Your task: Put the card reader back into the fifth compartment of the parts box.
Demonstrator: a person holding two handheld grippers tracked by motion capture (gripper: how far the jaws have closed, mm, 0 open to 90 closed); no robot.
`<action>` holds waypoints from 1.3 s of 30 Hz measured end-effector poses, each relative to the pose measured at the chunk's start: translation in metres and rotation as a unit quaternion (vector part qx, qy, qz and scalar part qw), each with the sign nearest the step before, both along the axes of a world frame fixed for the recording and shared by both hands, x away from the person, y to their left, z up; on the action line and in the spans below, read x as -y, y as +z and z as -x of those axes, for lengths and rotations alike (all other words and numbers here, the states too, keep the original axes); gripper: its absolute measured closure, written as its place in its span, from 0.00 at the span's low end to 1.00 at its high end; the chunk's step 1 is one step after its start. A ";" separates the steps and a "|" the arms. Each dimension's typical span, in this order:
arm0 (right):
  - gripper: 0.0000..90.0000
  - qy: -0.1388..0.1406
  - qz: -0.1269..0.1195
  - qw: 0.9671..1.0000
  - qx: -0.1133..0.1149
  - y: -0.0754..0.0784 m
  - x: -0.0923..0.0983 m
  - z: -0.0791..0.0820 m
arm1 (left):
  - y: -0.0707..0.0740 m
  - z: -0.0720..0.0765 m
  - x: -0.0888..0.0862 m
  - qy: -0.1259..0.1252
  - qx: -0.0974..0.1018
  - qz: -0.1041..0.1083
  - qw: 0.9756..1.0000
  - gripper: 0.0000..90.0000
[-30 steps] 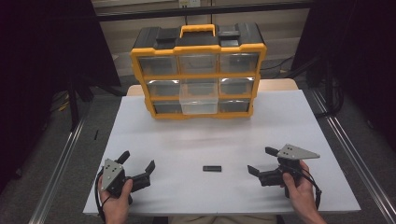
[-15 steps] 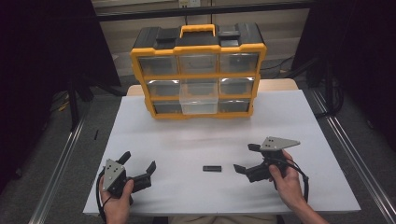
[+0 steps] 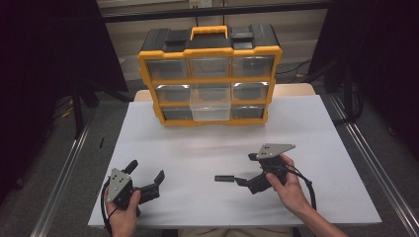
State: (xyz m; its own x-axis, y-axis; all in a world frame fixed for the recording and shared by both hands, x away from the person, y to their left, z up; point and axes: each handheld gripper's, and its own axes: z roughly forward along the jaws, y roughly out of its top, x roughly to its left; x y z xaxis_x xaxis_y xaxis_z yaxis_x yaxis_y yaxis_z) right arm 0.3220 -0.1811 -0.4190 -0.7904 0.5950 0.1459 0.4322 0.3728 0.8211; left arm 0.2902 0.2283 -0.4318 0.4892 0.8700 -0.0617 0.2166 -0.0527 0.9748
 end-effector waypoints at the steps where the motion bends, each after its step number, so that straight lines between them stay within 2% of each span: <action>1: 0.03 -0.002 0.006 1.000 -0.005 0.000 -0.003 -0.001 | 0.000 0.000 0.000 0.001 0.000 -0.001 1.000 0.02; 3: 0.03 0.003 0.010 1.000 -0.018 -0.003 -0.010 -0.006 | -0.001 0.000 0.000 0.001 0.000 -0.001 1.000 0.02; 11: 0.04 0.023 0.035 0.999 -0.018 -0.002 -0.022 -0.017 | 0.000 0.000 0.000 0.003 0.001 0.004 1.000 0.02; 12: 0.04 0.032 0.044 0.998 -0.023 0.000 -0.026 -0.020 | 0.000 0.000 0.000 0.002 0.000 0.003 1.000 0.02; 14: 0.04 0.037 0.048 0.998 -0.027 0.000 -0.027 -0.021 | -0.001 -0.001 0.000 0.004 -0.002 -0.004 1.000 0.02; 15: 0.04 0.050 0.052 0.997 -0.031 0.001 -0.030 -0.023 | -0.001 -0.001 -0.001 0.004 -0.003 -0.003 1.000 0.02; 16: 0.04 0.050 0.052 0.997 -0.031 0.001 -0.030 -0.023 | -0.001 -0.001 -0.001 0.005 -0.003 -0.001 1.000 0.02; 17: 0.05 0.073 0.057 0.995 -0.037 0.001 -0.033 -0.024 | -0.001 -0.001 -0.001 0.003 -0.004 -0.001 1.000 0.02; 18: 0.05 0.081 0.057 0.994 -0.040 0.000 -0.035 -0.025 | -0.001 -0.001 -0.001 0.002 -0.004 0.000 1.000 0.02; 20: 0.05 0.086 0.061 0.993 -0.045 0.000 -0.037 -0.026 | -0.001 -0.001 0.000 0.003 -0.003 0.001 1.000 0.02; 21: 0.07 0.097 0.067 0.992 -0.052 -0.001 -0.042 -0.027 | -0.001 -0.001 -0.001 0.002 -0.003 -0.002 1.000 0.02; 27: 0.09 0.116 0.091 0.988 -0.055 -0.001 -0.053 -0.032 | -0.001 -0.001 -0.001 0.002 -0.003 0.002 1.000 0.02; 28: 0.09 0.118 0.100 0.986 -0.060 -0.001 -0.055 -0.033 | -0.001 -0.001 -0.001 0.002 -0.003 0.002 1.000 0.02; 29: 0.13 0.129 0.118 0.981 -0.078 -0.001 -0.059 -0.035 | 0.000 -0.001 -0.001 0.001 -0.003 0.001 1.000 0.02; 30: 0.14 0.132 0.128 0.980 -0.080 -0.002 -0.061 -0.036 | 0.000 -0.001 -0.001 0.001 -0.003 0.002 1.000 0.02; 32: 0.15 0.132 0.136 0.978 -0.084 -0.002 -0.063 -0.038 | 0.000 -0.001 -0.001 0.001 -0.002 0.002 1.000 0.02; 35: 0.21 0.138 0.155 0.974 -0.093 -0.004 -0.069 -0.043 | -0.001 -0.001 -0.001 0.001 -0.002 0.001 1.000 0.02; 37: 0.23 0.138 0.158 0.973 -0.094 -0.005 -0.070 -0.044 | 0.000 -0.001 -0.001 0.002 -0.002 0.001 1.000 0.02; 39: 0.28 0.146 0.170 0.970 -0.096 -0.007 -0.073 -0.045 | 0.000 -0.001 -0.002 0.003 -0.002 0.001 1.000 0.02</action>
